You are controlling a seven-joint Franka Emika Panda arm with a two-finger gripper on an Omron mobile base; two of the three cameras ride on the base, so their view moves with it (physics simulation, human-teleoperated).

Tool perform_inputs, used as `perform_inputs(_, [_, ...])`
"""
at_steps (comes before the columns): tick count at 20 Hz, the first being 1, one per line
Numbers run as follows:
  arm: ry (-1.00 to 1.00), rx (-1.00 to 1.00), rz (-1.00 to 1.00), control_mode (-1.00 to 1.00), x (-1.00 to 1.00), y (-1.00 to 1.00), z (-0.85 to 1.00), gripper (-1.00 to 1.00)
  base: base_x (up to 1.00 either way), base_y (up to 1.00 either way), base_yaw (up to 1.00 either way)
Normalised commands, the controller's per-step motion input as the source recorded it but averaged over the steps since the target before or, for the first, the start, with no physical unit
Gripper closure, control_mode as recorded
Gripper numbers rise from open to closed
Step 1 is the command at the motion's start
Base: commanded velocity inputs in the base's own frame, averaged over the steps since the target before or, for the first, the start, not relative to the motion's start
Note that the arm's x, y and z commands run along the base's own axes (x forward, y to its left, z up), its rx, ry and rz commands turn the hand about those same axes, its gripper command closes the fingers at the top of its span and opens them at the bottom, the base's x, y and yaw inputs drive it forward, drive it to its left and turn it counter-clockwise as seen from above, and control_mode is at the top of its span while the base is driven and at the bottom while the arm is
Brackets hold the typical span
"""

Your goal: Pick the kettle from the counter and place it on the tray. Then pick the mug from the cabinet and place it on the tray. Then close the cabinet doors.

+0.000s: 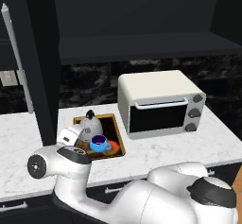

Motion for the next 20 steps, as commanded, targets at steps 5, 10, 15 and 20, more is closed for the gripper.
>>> perform_inputs(5, [-0.19, -0.21, 0.00, -1.00, 0.00, 0.36, 0.10, 1.00, 0.00, 0.00, 0.00])
perform_inputs(10, [-0.15, -0.09, 0.00, -1.00, 0.00, 0.52, 0.42, 1.00, 0.00, 0.00, 0.00])
perform_inputs(15, [-0.13, -0.11, 0.00, -1.00, 0.00, 0.28, 0.14, 1.00, 0.00, 0.00, 0.00])
perform_inputs(20, [-0.02, -0.02, 0.00, -1.00, 0.00, 0.00, 0.01, 1.00, 0.00, 0.00, 0.00])
